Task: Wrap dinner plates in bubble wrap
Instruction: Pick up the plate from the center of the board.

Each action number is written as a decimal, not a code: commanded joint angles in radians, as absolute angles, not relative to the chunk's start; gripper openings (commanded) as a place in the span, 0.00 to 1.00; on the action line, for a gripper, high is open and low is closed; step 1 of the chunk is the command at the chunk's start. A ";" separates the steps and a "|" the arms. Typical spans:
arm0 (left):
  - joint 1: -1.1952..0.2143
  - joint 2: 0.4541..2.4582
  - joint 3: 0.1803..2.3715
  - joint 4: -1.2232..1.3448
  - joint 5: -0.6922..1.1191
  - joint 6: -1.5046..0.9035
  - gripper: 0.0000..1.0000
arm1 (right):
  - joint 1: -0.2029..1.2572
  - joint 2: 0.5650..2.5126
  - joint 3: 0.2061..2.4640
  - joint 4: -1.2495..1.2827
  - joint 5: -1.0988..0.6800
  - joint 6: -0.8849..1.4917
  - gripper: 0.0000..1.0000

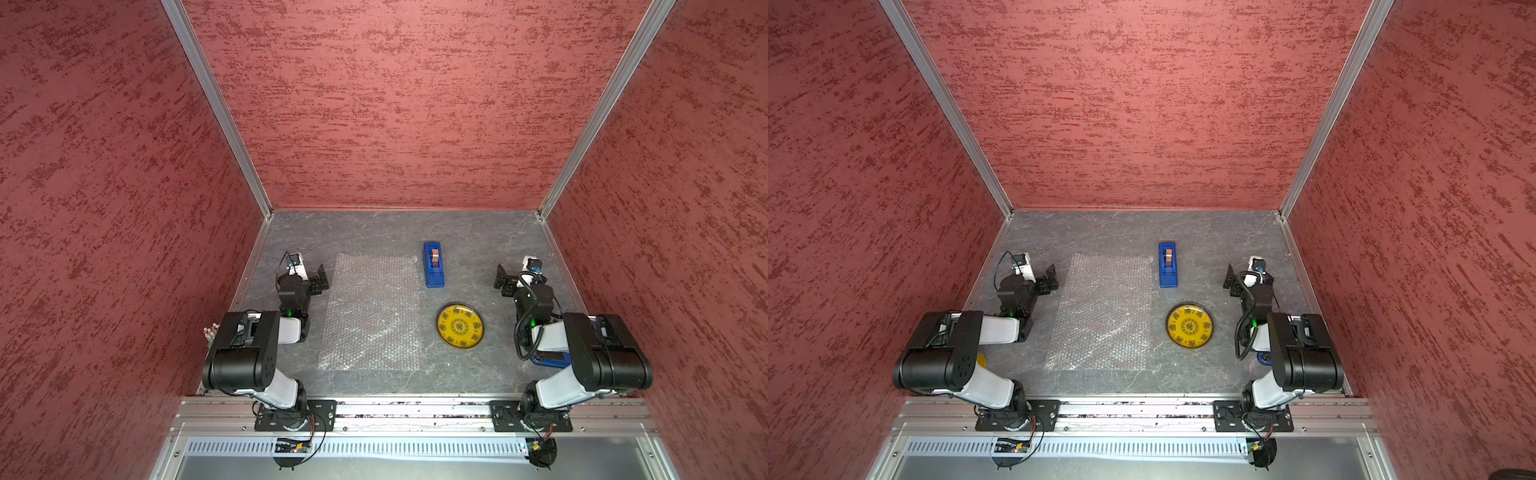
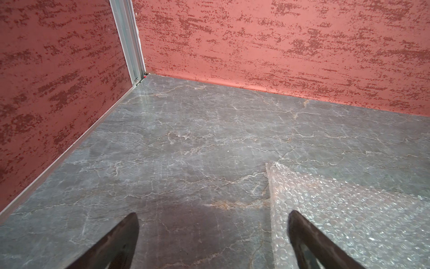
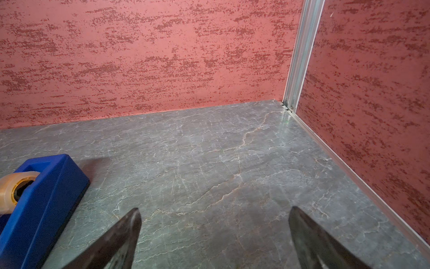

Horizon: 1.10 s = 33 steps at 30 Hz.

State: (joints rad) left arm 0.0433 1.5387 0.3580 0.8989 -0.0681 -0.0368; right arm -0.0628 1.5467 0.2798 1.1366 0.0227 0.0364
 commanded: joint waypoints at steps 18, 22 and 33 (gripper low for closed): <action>-0.084 1.228 0.912 -0.184 -0.174 -0.426 0.94 | -0.040 0.824 0.511 0.049 0.146 0.697 0.99; -0.338 1.208 0.922 -0.348 -0.199 -0.566 0.93 | -0.028 0.962 0.638 -0.372 -0.080 0.699 0.83; -0.660 1.255 0.807 -0.359 -0.193 -0.673 0.95 | 0.070 1.152 0.525 -0.452 -0.280 0.655 0.78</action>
